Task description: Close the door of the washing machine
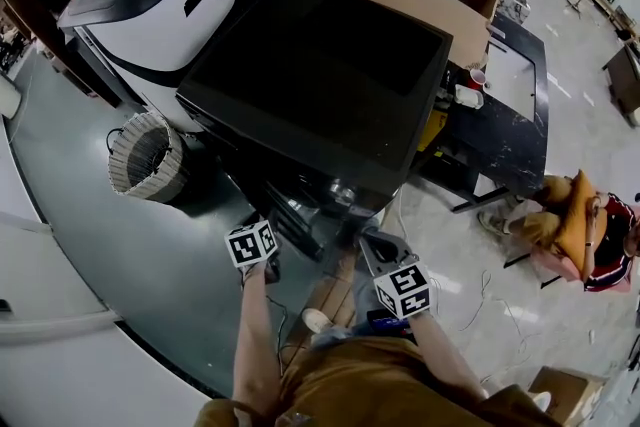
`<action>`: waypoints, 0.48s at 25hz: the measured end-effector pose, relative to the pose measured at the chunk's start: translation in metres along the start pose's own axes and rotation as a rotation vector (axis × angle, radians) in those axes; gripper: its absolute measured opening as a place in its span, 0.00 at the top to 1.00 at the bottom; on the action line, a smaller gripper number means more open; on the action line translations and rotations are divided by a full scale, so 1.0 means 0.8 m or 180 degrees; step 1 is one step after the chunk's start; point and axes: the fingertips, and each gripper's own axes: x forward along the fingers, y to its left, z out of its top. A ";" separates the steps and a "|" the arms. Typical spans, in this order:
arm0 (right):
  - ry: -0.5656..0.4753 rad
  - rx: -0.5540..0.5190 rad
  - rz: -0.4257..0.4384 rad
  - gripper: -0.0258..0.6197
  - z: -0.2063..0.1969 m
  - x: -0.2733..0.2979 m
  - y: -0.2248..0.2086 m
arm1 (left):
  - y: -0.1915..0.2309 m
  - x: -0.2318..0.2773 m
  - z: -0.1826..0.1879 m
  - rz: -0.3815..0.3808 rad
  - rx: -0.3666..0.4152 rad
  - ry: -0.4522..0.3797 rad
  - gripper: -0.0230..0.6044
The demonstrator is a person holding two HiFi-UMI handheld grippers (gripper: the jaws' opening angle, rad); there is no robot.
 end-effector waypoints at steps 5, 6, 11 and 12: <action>0.0001 0.0028 -0.0041 0.94 -0.003 -0.002 -0.010 | -0.012 0.008 0.006 -0.0066 -0.0055 -0.0002 0.66; 0.0005 0.0035 -0.0051 0.94 -0.003 -0.002 -0.012 | -0.014 0.009 0.008 -0.0078 -0.0062 -0.0009 0.66; 0.0024 0.0061 -0.0108 0.94 -0.003 -0.005 -0.024 | -0.026 0.018 0.016 -0.0156 -0.0124 -0.0024 0.65; 0.0029 0.0066 -0.0120 0.94 -0.004 -0.006 -0.027 | -0.028 0.020 0.018 -0.0174 -0.0127 -0.0025 0.65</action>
